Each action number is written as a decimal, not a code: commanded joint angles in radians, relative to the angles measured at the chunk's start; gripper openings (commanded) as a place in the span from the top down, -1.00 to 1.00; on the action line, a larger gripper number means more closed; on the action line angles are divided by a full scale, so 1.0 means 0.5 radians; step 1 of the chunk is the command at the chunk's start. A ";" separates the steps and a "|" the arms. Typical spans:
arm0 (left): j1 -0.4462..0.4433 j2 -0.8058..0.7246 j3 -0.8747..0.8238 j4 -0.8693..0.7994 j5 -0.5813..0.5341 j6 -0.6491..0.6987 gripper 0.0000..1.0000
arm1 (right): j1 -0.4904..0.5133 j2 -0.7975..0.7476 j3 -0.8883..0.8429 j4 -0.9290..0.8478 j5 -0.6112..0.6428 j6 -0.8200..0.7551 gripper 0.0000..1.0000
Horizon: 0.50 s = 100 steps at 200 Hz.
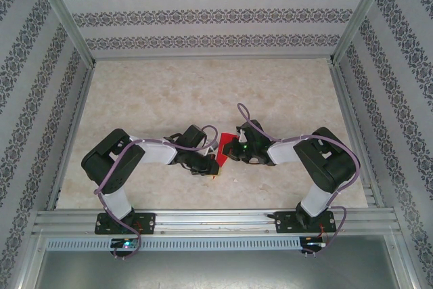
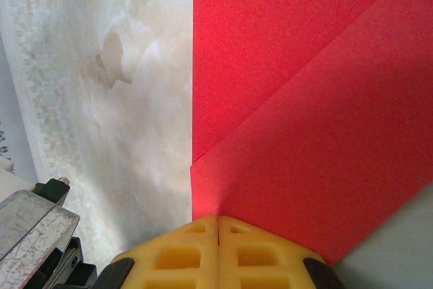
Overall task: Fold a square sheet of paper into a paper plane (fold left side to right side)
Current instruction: Fold the wing for the fifth time at the center of the table.
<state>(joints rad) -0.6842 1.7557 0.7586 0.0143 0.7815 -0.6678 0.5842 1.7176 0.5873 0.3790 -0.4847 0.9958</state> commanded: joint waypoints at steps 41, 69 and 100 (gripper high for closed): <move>0.025 -0.041 -0.063 -0.028 -0.043 0.009 0.90 | 0.021 0.228 -0.040 -0.244 0.215 -0.086 1.00; 0.025 -0.060 -0.093 -0.057 -0.039 0.033 0.90 | 0.019 0.233 -0.036 -0.261 0.215 -0.096 1.00; 0.025 -0.096 -0.135 -0.088 -0.038 0.063 0.91 | 0.017 0.236 -0.033 -0.272 0.214 -0.102 1.00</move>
<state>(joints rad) -0.6838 1.7325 0.7235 0.0196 0.7776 -0.6624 0.5842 1.7195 0.5938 0.3668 -0.4862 0.9886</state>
